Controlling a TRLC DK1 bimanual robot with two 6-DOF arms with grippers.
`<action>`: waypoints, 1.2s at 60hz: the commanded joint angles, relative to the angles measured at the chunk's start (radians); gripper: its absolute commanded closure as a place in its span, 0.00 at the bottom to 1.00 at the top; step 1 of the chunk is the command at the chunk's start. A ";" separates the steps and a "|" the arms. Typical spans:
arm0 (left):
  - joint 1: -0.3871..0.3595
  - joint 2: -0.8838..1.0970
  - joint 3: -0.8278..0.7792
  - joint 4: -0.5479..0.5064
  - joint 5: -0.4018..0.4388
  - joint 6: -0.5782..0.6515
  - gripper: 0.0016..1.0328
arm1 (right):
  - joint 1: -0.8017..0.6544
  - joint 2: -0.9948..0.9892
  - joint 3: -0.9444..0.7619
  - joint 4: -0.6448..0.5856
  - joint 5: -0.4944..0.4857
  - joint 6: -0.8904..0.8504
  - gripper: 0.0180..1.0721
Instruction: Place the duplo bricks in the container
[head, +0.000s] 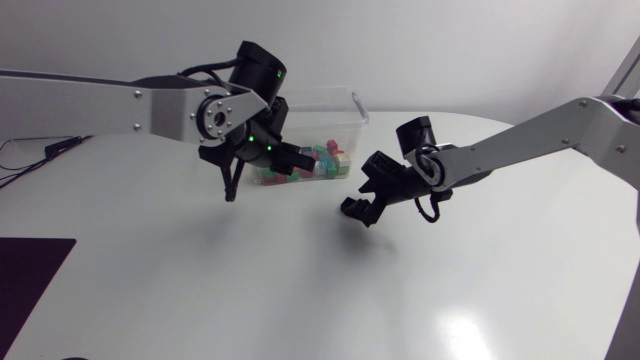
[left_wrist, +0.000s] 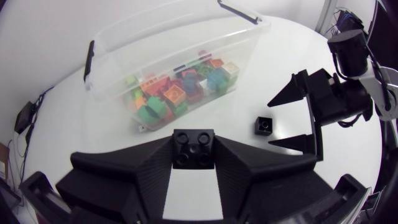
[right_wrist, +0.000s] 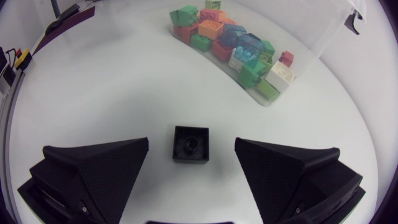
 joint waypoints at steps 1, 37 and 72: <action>0.015 -0.050 -0.029 0.005 0.009 0.038 0.76 | 0.004 0.059 0.049 -0.020 0.004 -0.022 0.05; 0.113 -0.130 0.074 -0.023 0.108 0.107 0.76 | 0.035 0.109 0.086 -0.070 0.045 -0.034 0.70; 0.219 0.141 0.364 -0.027 0.302 0.134 0.75 | 0.043 -0.312 0.003 -0.235 0.070 0.093 0.72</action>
